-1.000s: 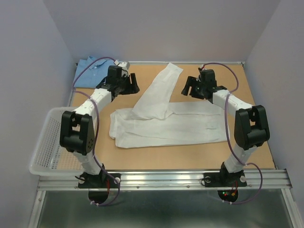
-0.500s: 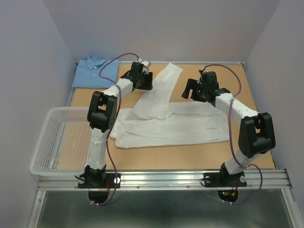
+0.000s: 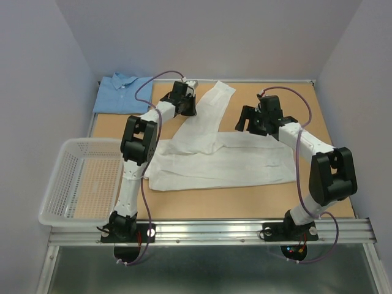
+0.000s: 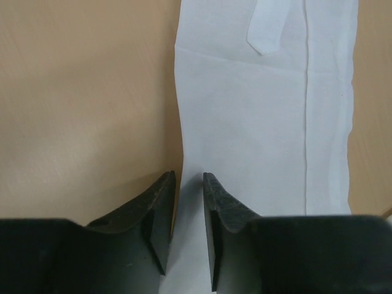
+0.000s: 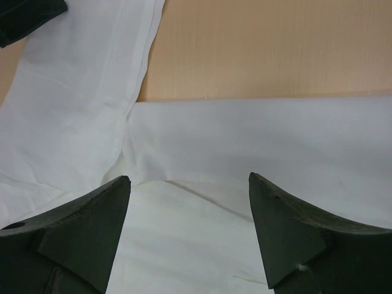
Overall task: Fold and stack the long sleeve shirts
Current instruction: Fold the shirt
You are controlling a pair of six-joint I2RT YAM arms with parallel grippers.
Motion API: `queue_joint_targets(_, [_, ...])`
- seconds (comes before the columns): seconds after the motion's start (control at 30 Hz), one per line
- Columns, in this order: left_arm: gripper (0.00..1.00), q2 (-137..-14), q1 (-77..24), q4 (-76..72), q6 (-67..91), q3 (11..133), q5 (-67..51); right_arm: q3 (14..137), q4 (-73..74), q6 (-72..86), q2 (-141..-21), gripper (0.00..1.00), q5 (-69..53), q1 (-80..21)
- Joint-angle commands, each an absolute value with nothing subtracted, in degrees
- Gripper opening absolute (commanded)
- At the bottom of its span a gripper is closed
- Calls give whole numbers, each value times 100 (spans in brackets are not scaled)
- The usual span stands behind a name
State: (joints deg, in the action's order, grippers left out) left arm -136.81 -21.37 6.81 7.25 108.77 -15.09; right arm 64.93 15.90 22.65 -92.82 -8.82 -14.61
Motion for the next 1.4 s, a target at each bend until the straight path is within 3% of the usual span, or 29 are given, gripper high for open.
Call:
queue_joint_targets(0.0, [6,-13650,-2162,747,633,10969,-1714,6425,1521,2224,-8991,83,-870,-1468])
queue_joint_targets(0.07, [1,-13483,-2241,747,537,10838,-1749,6477,1521,2250,-8991,83,-809,-1459])
queue_joint_targets(0.6, [0,-10935,-3752,844,-1002,8615,-1714,7663,1828,2576,-9386,83,422,-1424])
queue_joint_targets(0.87, [3,-10108,-3850,572,-256,7393,-1775,8349,1828,1715,-10309,75,-246,-1310])
queue_joint_targets(1.1, [4,-9642,-3858,676,-219,6241,-2830,8920,1802,757,-11144,70,-1133,-1318])
queue_joint_targets(1.23, [15,-9440,-3867,975,-237,5845,-2638,9167,1784,335,-11548,70,-1388,-1388])
queue_joint_targets(1.33, [27,-9378,-3850,1098,-123,5766,-2523,9342,1784,62,-11847,70,-1573,-1450])
queue_joint_targets(1.37, [39,-9343,-3858,1073,-19,5792,-2453,9369,1784,53,-11952,70,-1634,-1485])
